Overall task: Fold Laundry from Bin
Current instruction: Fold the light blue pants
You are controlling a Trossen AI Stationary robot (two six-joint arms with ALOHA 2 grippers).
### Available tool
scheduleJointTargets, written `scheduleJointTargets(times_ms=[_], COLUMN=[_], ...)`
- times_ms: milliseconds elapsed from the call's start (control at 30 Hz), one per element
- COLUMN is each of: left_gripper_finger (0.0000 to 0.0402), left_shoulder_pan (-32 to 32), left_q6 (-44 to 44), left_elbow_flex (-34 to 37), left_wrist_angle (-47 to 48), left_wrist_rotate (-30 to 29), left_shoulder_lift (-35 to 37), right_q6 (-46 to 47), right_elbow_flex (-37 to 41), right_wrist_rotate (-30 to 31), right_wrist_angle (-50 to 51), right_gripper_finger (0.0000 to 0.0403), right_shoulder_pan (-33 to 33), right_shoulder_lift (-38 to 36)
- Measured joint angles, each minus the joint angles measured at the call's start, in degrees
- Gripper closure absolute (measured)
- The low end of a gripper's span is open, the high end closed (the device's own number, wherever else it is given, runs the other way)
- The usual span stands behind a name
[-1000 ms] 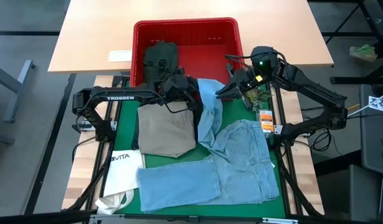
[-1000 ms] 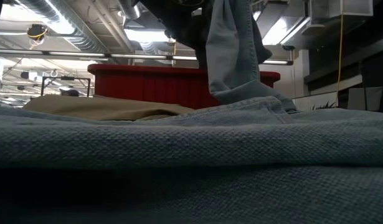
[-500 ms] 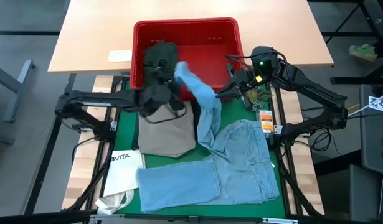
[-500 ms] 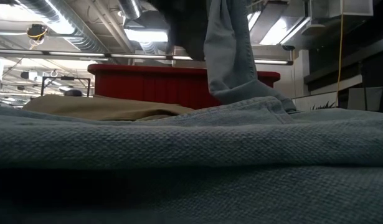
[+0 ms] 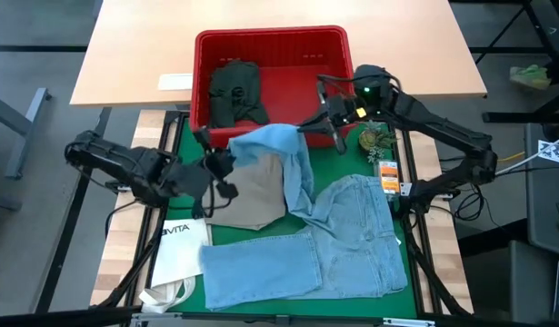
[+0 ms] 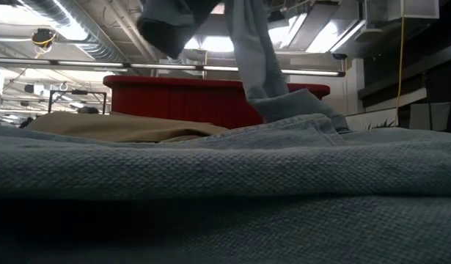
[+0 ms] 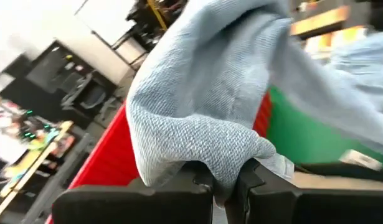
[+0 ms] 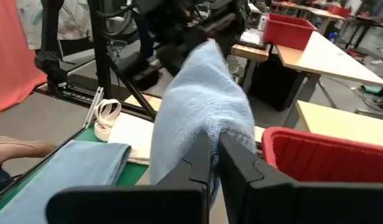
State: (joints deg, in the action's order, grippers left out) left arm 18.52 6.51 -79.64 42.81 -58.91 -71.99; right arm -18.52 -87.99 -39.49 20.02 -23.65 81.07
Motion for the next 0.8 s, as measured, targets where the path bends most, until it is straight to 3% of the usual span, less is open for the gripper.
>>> scheduleJointTargets(times_ms=[100, 400, 633, 800], left_gripper_finger=[0.0396, 0.0394, 0.0393, 0.0392], left_shoulder_pan=[3.3, 9.1, 12.9, 14.5], left_q6=[-5.3, -29.8, -44.1, -59.5], left_elbow_flex=[0.0, 0.1, -0.1, -0.3], left_wrist_angle=[4.8, 11.5, 16.2, 26.5], left_wrist_rotate=[1.4, 21.5, 33.4, 40.6], left_shoulder_lift=[-0.1, 0.4, 3.3, 5.7], right_q6=[0.0, -4.3, -5.6, -7.5], right_elbow_flex=[0.0, 0.0, 0.0, 0.0], right_wrist_rotate=[-2.8, -9.9, -24.3, -24.8], right_wrist_angle=[-2.4, -3.9, -3.9, -3.9], right_gripper_finger=[0.0386, 0.0386, 0.0386, 0.0386], right_shoulder_pan=[0.0, -2.2, -4.4, -2.9], right_shoulder_lift=[2.7, 7.7, 8.9, 10.8])
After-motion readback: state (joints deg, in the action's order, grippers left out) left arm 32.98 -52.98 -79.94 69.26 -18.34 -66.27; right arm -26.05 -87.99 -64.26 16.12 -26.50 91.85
